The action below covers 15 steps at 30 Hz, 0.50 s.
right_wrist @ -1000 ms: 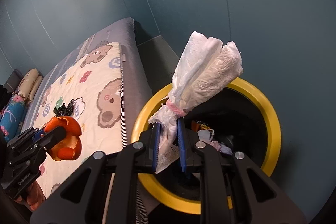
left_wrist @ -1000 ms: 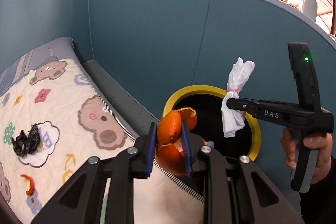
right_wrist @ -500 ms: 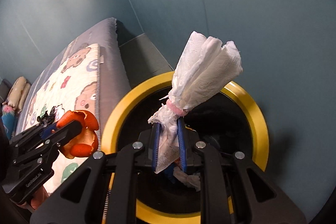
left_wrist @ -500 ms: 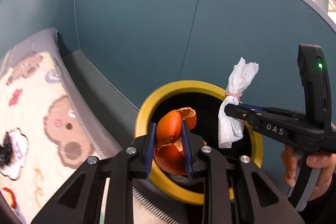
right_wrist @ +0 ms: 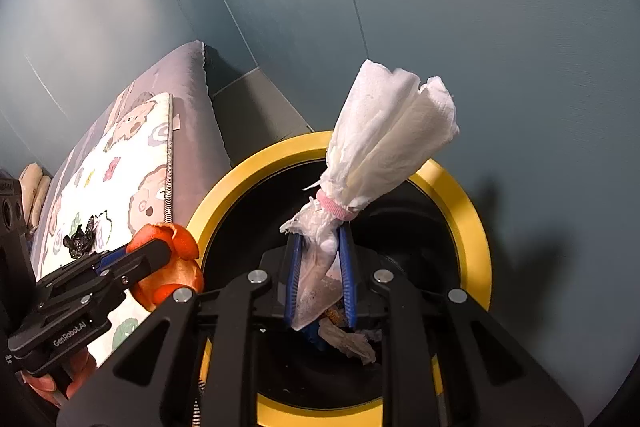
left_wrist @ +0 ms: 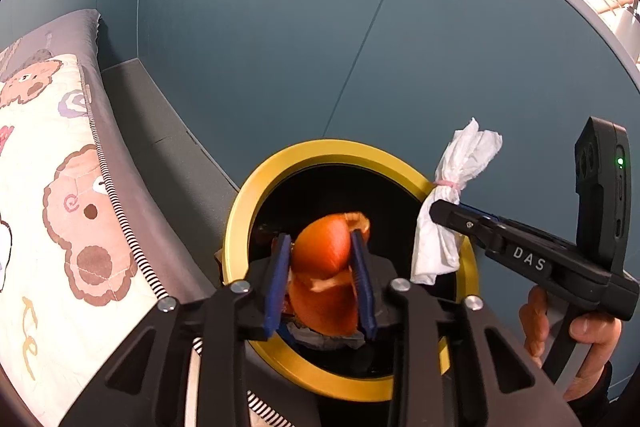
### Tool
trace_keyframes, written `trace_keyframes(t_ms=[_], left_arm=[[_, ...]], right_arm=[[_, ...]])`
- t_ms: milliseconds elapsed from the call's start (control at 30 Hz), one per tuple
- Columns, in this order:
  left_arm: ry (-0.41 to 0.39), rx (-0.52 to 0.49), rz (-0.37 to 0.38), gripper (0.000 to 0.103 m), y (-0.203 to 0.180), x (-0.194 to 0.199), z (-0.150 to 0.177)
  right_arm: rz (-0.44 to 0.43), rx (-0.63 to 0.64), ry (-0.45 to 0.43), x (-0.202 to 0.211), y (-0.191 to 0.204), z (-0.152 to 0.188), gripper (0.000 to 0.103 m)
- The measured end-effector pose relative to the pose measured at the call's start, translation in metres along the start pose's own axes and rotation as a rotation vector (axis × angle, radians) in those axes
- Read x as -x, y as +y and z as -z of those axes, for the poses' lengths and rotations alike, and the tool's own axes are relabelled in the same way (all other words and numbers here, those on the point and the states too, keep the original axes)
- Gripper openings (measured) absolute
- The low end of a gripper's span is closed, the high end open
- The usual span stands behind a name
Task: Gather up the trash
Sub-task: 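Open both tools to drop the peel and tissue bundle into the bin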
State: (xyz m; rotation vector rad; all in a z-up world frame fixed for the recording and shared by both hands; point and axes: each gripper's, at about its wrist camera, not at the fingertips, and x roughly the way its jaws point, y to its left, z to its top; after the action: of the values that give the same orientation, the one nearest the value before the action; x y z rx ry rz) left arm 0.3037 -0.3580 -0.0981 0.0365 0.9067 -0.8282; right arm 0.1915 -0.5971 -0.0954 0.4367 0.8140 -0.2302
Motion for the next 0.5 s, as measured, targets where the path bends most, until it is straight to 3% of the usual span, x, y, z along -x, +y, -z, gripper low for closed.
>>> trace_keyframes(t_ms=[233,500], left_arm=[[-0.035,0.025,-0.016,0.055,0.006,0.018,0.002],[-0.046,0.068,-0.084,0.081,0.028,0.032,0.018]], right_arm=[[0.002,-0.027,-0.011,0.01,-0.005,0.001,0.037],[-0.019,-0.055,0.0,0.015,-0.008,0.01,0.052]])
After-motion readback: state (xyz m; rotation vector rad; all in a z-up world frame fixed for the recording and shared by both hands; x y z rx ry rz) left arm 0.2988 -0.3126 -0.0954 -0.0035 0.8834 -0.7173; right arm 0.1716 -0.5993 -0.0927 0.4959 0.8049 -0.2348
